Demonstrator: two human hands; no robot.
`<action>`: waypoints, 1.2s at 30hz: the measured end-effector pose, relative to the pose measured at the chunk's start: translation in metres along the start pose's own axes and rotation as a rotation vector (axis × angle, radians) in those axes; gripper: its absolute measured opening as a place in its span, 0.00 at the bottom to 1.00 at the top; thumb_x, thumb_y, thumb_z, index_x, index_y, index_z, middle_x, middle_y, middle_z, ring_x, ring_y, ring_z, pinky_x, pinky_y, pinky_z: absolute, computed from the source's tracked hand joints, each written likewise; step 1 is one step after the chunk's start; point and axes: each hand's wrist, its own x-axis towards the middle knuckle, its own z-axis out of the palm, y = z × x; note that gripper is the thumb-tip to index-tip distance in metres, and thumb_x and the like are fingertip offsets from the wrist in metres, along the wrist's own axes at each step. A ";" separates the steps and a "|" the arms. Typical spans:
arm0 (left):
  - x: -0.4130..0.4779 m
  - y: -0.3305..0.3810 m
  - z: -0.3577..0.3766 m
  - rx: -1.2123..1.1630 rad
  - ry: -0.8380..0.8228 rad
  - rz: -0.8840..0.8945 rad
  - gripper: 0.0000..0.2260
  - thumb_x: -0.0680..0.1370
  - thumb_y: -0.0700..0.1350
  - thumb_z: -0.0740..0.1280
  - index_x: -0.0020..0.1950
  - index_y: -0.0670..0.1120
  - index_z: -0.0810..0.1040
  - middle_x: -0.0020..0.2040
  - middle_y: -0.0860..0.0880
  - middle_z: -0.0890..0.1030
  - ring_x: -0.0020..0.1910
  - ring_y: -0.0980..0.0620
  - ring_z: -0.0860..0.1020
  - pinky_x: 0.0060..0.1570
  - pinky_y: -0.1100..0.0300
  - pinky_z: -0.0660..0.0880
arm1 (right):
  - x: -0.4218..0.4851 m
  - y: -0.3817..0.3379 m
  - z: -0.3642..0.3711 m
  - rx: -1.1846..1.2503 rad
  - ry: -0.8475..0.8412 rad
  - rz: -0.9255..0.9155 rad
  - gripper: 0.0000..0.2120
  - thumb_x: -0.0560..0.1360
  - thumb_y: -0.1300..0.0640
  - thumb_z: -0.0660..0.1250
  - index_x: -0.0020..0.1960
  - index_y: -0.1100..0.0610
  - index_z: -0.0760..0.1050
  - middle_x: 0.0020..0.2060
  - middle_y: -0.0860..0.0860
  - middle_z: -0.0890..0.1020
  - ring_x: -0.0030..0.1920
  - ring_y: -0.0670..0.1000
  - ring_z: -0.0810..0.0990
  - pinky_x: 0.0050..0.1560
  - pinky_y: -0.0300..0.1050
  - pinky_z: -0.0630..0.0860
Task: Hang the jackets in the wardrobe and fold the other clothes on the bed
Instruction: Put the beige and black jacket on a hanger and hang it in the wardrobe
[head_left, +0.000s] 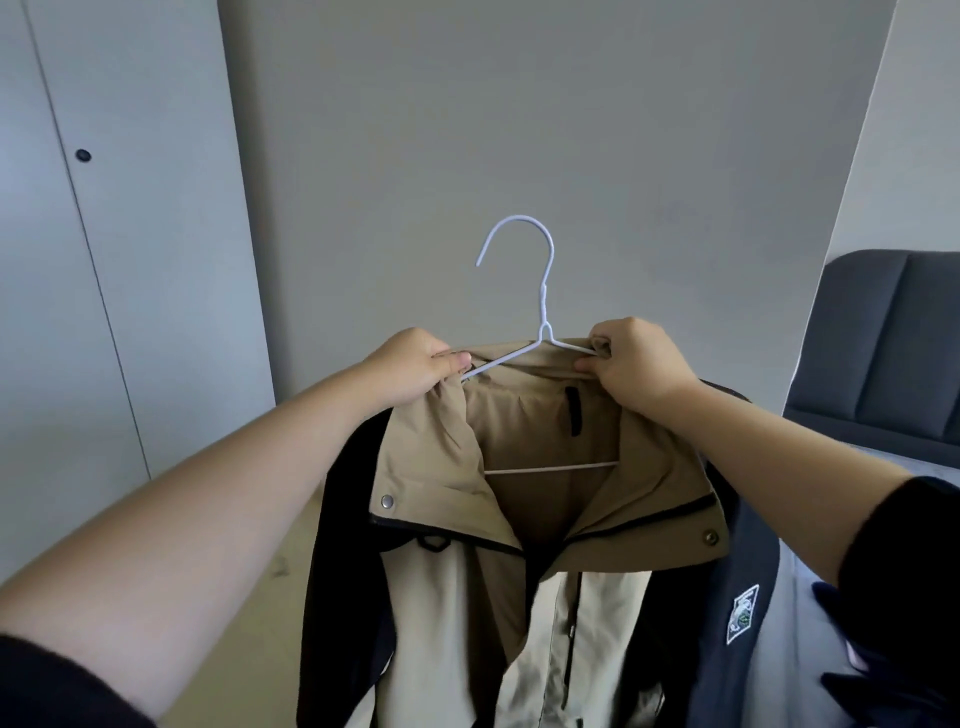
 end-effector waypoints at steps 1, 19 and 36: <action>0.001 -0.001 0.003 0.076 0.053 0.018 0.15 0.80 0.49 0.63 0.36 0.43 0.76 0.29 0.48 0.69 0.31 0.48 0.67 0.34 0.58 0.60 | -0.001 0.000 0.002 -0.002 0.009 0.009 0.24 0.72 0.59 0.71 0.30 0.55 0.56 0.26 0.51 0.65 0.34 0.56 0.64 0.32 0.47 0.59; 0.007 0.017 0.044 0.063 0.274 0.106 0.20 0.76 0.45 0.69 0.27 0.47 0.65 0.25 0.51 0.66 0.29 0.49 0.66 0.29 0.59 0.59 | -0.005 0.015 -0.041 -0.004 -0.034 0.146 0.19 0.68 0.54 0.75 0.28 0.57 0.67 0.26 0.49 0.69 0.29 0.50 0.67 0.28 0.43 0.62; 0.015 0.013 0.054 -0.045 0.319 0.057 0.04 0.74 0.46 0.70 0.41 0.46 0.81 0.33 0.51 0.77 0.35 0.49 0.74 0.34 0.60 0.67 | -0.043 0.040 0.002 -0.334 0.050 0.124 0.13 0.75 0.48 0.65 0.37 0.55 0.70 0.36 0.51 0.76 0.41 0.58 0.77 0.35 0.44 0.64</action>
